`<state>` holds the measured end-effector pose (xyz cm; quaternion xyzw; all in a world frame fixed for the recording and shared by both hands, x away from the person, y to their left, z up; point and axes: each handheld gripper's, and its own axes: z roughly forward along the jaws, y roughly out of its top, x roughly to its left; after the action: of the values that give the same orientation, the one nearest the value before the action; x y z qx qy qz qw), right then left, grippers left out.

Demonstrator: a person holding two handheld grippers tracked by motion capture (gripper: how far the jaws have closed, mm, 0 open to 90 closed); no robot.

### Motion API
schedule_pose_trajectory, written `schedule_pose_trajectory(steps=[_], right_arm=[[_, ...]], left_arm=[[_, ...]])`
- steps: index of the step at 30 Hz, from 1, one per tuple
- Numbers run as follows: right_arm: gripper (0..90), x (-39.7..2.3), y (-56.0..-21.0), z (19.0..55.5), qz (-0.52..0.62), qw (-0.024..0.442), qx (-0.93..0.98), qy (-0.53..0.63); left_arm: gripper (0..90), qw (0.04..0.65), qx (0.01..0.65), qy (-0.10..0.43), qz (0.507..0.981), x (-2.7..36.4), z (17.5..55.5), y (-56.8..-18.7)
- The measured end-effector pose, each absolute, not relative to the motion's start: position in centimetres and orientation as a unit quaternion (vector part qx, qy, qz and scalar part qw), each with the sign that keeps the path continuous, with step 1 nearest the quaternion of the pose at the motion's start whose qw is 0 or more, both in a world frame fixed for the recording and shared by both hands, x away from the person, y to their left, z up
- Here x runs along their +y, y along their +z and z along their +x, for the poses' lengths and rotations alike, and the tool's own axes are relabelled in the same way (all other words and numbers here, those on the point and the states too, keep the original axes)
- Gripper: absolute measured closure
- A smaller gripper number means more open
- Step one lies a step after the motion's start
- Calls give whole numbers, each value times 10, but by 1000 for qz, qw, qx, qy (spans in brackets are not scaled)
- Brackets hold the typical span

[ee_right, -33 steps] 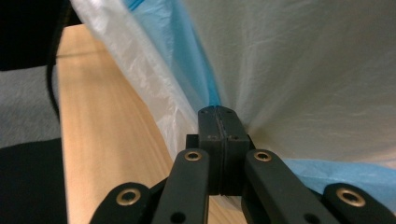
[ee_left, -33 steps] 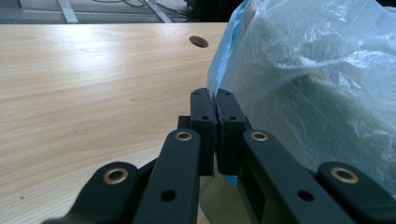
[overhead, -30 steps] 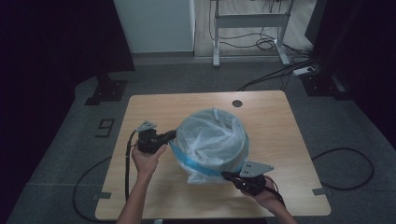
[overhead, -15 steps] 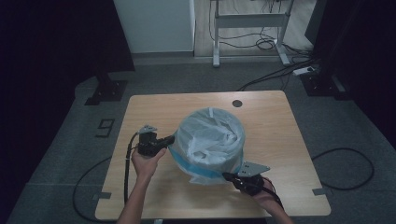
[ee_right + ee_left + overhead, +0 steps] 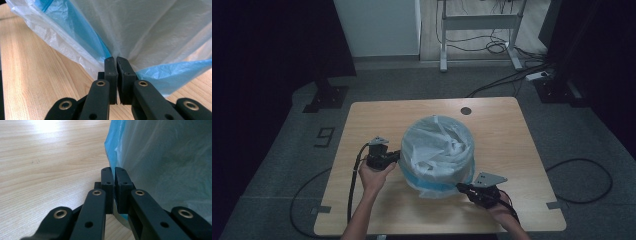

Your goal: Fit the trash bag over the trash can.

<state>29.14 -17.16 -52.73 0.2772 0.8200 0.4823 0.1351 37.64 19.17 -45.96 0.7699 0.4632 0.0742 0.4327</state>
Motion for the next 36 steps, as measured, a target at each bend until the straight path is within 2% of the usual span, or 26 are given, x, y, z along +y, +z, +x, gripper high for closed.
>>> schedule_pose_trajectory(steps=[4, 8, 14, 18, 22, 25, 29, 31, 33, 36], right_arm=[[774, -175, -523, 288, 278, 138, 809, 500], [659, -177, -505, 274, 262, 140, 783, 546], [547, -159, -481, 259, 221, 114, 769, 589], [541, -138, -476, 257, 199, 105, 776, 590], [564, -122, -487, 264, 206, 92, 787, 573], [595, -117, -500, 269, 224, 88, 797, 554], [593, -121, -510, 271, 235, 81, 795, 553], [571, -126, -508, 269, 236, 82, 789, 561], [534, -137, -500, 262, 234, 86, 775, 580], [499, -153, -496, 254, 239, 97, 762, 593]], left_arm=[[848, 434, 462, 80, 769, 194, 375, -458], [788, 456, 460, 91, 757, 200, 371, -453], [727, 464, 461, 102, 750, 207, 366, -446], [705, 462, 460, 110, 750, 211, 362, -443], [686, 472, 458, 114, 745, 220, 355, -436], [680, 480, 451, 116, 743, 228, 349, -429], [659, 490, 435, 120, 746, 235, 340, -417], [619, 497, 412, 113, 755, 237, 336, -410], [532, 502, 362, 116, 777, 235, 331, -400], [475, 508, 330, 124, 786, 233, 327, -390]])
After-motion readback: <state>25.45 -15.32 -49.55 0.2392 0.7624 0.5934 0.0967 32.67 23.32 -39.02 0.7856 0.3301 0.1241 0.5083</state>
